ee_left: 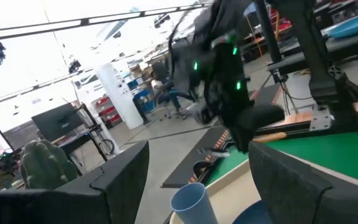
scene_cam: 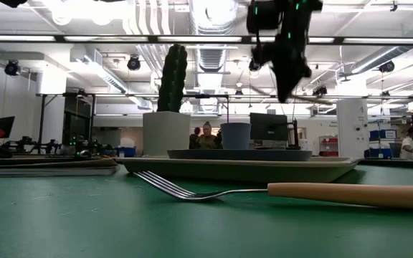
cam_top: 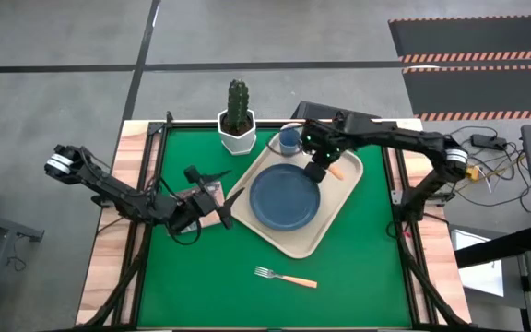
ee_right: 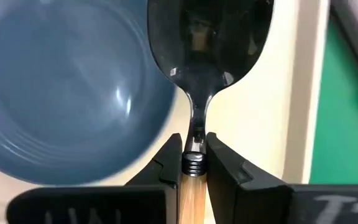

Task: Pick and place plate/cup/fork/spoon on tray
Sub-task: Put the orange spoon on the right of the white tray

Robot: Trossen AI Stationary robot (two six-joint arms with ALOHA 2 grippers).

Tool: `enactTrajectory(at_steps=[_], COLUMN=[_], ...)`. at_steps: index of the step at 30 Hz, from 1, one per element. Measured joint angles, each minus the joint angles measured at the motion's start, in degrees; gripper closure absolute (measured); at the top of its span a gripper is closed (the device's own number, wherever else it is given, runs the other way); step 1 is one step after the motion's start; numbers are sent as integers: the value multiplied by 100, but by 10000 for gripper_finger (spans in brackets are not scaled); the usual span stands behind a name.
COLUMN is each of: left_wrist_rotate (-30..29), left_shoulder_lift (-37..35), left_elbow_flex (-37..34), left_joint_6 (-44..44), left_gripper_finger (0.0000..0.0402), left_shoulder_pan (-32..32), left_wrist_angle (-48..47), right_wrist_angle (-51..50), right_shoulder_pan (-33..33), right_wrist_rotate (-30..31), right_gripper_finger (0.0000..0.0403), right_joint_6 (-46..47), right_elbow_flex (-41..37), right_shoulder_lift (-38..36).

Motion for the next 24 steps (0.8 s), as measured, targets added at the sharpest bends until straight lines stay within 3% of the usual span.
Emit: enactTrajectory(at_steps=[6, 16, 24], left_wrist_rotate=[-17, -17, -17], left_shoulder_lift=[2, 4, 4], left_elbow_flex=[-1, -3, -7], left_joint_6=[-9, -15, -18], left_gripper_finger=[147, 147, 147], left_shoulder_pan=[-2, -4, -4], left_wrist_angle=[2, 1, 1], right_wrist_angle=[-69, 434, 752], right_shoulder_pan=[-729, -1226, -1369], right_wrist_rotate=[-617, -660, -695], right_gripper_finger=[370, 370, 370], right_joint_6=[-132, -530, -873], right_elbow_flex=[-459, -1107, -1161], right_shoulder_lift=[484, 1010, 1124])
